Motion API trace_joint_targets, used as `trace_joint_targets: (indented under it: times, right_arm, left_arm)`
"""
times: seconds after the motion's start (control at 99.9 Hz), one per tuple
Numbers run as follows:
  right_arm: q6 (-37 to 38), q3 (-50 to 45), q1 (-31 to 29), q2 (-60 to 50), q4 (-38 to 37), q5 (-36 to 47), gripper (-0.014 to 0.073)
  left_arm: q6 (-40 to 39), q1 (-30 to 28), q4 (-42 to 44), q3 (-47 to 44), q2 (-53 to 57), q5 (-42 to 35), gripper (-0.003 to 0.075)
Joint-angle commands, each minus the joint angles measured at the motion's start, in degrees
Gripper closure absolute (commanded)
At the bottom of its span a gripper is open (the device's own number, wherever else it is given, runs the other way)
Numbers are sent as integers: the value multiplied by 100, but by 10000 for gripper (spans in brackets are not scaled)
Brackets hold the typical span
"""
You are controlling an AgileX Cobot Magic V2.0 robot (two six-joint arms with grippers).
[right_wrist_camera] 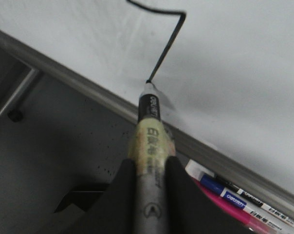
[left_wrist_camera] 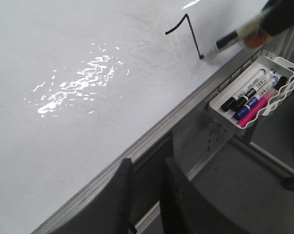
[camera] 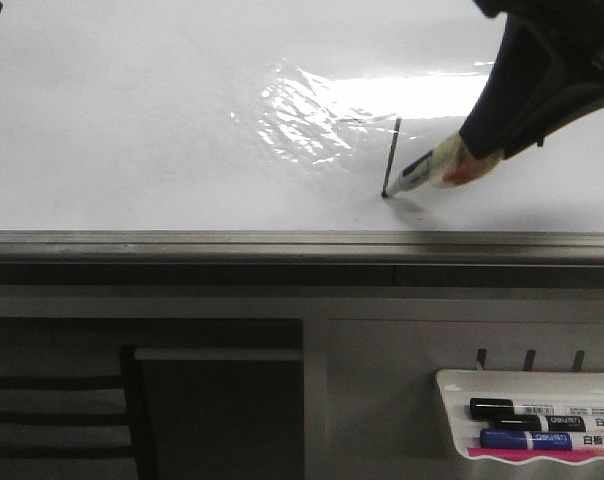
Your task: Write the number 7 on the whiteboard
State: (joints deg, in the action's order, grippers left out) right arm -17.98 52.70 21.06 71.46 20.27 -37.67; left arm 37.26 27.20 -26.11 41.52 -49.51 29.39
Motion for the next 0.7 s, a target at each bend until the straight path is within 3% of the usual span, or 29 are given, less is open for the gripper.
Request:
trace_joint_targets:
  times: [0.0, 0.2, 0.461, 0.691]
  right_arm:
    - [0, 182, 48, -143, -33, 244, 650]
    - [-410, 632, 167, -446, 93, -118, 650]
    - [-2400, 922, 603, -671, 114, -1101, 650]
    - [-3443, 922, 917, -708, 127, -1129, 650]
  left_arm:
    - [-17, -17, -132, 157, 19, -530, 607]
    - [-7, 51, -262, 171, -7, -474, 607]
    - [394, 885, -300, 979, -748, 607, 607]
    - [613, 1384, -300, 1456, -1609, 720, 607]
